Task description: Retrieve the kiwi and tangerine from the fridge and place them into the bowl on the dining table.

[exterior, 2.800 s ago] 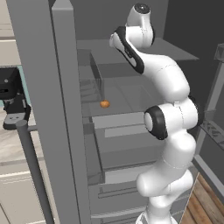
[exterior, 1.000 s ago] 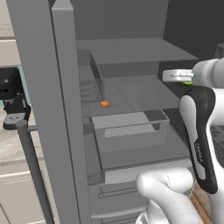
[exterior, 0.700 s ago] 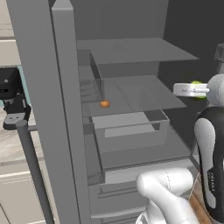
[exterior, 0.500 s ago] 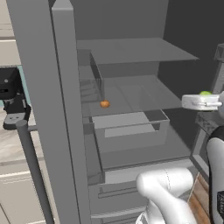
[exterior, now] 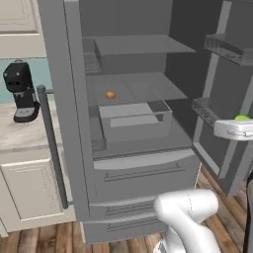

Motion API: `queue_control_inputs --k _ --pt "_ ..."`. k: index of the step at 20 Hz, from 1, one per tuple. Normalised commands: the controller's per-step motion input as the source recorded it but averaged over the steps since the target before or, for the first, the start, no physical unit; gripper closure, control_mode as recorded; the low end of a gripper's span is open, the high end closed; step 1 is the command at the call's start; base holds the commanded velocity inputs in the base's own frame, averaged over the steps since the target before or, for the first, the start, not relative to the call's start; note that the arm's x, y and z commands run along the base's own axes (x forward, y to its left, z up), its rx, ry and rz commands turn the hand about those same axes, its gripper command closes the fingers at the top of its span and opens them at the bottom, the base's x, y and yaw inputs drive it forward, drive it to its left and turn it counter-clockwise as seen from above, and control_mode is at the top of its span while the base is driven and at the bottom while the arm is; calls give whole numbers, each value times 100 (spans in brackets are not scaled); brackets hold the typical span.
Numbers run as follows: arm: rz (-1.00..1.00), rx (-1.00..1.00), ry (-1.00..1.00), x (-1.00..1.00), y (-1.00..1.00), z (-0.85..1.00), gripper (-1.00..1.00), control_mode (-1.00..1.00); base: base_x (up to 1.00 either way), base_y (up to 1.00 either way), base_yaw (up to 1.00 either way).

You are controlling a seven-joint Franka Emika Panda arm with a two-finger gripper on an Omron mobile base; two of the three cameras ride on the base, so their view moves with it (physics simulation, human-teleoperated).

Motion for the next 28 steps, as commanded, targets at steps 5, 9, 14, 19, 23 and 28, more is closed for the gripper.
queue_control_inputs --k 5,9,14,19,23,28 --pt "0 0 0 0 0 0 100 100 -100 -1 0" --pt "0 0 0 0 0 0 100 100 -100 -2 0" --pt "0 0 0 0 0 0 100 100 -95 0 0" --pt "0 0 0 0 0 0 100 100 -78 -3 -1" --pt "0 0 0 0 0 0 100 100 -41 -11 -14" --pt "0 0 0 0 0 0 100 100 -19 -14 -26"
